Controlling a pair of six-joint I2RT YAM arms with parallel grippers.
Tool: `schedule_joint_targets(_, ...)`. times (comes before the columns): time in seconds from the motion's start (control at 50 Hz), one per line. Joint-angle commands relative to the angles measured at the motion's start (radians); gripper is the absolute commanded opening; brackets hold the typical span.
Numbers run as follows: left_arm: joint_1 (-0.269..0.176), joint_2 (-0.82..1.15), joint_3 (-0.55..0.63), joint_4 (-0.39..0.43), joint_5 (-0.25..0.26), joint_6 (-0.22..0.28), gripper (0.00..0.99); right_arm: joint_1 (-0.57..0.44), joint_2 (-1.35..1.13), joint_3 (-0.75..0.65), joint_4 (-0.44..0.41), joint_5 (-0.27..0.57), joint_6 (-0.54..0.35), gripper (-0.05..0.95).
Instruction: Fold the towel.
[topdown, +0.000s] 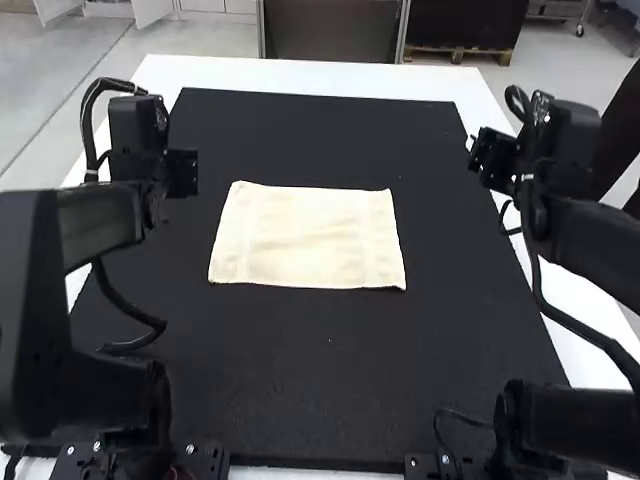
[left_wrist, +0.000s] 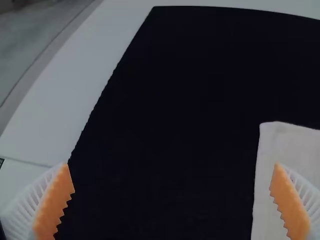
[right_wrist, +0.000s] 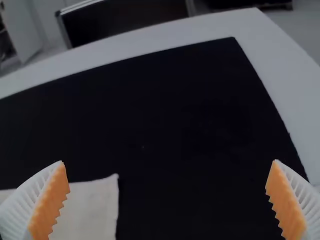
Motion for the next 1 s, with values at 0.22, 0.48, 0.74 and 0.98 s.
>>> schedule_joint_targets(0.22,-0.042,0.098,0.035,0.023,0.024,0.086,0.954,0.014,0.043,-0.006,0.076,0.255,-0.207,0.91)
schedule_joint_targets(0.48,-0.094,0.399,0.154,0.017,0.099,0.081,0.961,0.048,0.302,0.063,0.024,0.039,-0.164,0.90)
schedule_joint_targets(0.74,-0.094,0.569,0.357,-0.086,0.202,0.014,0.959,0.180,0.514,0.176,0.027,-0.032,-0.133,0.90)
schedule_joint_targets(0.98,-0.072,0.665,0.446,-0.127,0.226,-0.006,0.961,0.213,0.625,0.250,0.066,-0.032,-0.107,0.91)
